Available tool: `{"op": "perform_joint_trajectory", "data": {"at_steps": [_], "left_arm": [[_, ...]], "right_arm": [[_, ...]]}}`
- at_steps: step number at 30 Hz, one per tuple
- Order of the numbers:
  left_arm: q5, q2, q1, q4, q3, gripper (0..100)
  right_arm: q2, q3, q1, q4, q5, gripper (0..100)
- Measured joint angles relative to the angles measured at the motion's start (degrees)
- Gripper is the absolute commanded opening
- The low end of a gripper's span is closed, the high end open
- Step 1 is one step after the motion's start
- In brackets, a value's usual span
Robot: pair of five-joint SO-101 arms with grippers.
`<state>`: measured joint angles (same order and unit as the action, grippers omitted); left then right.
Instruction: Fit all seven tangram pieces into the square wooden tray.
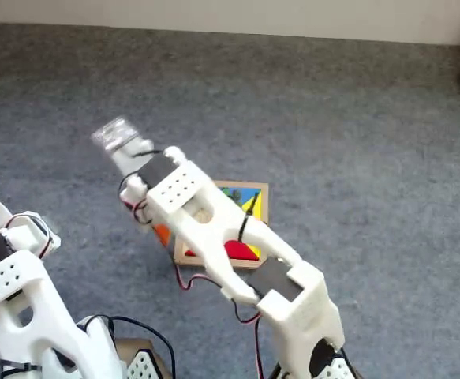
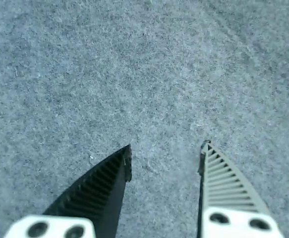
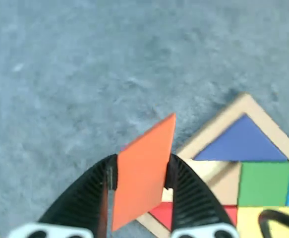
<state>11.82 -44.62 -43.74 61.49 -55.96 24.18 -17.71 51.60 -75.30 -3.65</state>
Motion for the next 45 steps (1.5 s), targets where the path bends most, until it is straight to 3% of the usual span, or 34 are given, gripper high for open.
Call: {"op": "perform_joint_trajectory", "data": {"at_steps": [5,19,25,31,42,45], "left_arm": [[0.00,0.00,0.00,0.00,0.00,23],[0.00,0.00,0.00,0.00,0.00,23],[0.00,0.00,0.00,0.00,0.00,23],[0.00,0.00,0.00,0.00,0.00,23],[0.00,0.00,0.00,0.00,0.00,23],[0.00,0.00,0.00,0.00,0.00,23]], "right_arm": [[-0.09,0.35,-4.31,-0.09,-11.16,0.5],[-0.09,5.27,-7.38,-1.05,-28.40,0.6],[2.02,5.27,-8.09,-2.20,-29.27,1.1],[5.63,5.10,-8.09,-3.08,-29.27,13.0],[5.71,5.01,-7.56,-7.21,-26.99,14.3],[5.89,3.16,-5.71,-10.02,-26.99,19.4]]}}
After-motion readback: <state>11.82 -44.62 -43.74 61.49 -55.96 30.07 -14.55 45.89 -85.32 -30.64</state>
